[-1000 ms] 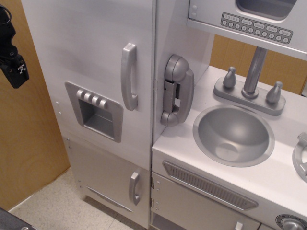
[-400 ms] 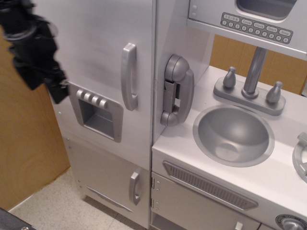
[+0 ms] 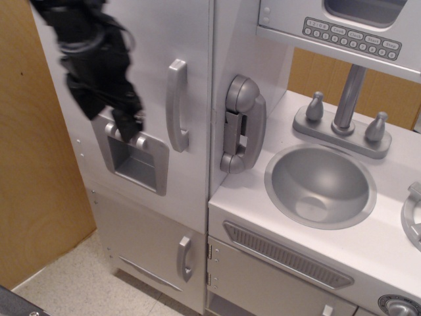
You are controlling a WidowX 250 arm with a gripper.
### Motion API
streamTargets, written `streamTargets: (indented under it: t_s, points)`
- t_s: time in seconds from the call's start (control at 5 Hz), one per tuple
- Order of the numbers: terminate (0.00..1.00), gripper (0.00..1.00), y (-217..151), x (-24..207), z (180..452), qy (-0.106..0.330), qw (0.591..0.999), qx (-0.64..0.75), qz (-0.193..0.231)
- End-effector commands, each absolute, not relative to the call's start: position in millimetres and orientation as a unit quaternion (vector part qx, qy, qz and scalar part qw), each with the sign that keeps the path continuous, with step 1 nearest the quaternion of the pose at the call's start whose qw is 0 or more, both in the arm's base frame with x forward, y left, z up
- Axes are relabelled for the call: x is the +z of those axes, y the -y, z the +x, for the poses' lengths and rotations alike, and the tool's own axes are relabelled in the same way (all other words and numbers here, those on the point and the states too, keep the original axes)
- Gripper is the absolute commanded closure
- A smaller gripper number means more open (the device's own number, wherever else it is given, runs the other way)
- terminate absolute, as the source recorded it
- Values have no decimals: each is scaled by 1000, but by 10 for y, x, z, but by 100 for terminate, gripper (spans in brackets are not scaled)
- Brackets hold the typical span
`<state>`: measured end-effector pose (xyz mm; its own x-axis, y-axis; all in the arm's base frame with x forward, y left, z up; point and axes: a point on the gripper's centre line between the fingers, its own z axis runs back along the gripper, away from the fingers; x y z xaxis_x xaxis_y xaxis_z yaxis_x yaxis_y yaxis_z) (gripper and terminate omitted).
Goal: Open fridge
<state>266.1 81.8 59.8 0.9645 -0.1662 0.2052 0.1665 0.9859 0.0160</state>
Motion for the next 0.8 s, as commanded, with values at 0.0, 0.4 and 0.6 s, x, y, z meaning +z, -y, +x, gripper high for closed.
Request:
streamTargets:
  t_s: [0.0,0.4,0.6]
  points:
    - [0,0,-612,638,2876,141,988,-67,7]
    - [0,0,-534,562,3034,171,984,-53,17]
    - [0,0,-537,528,3115,182,982,-44,25]
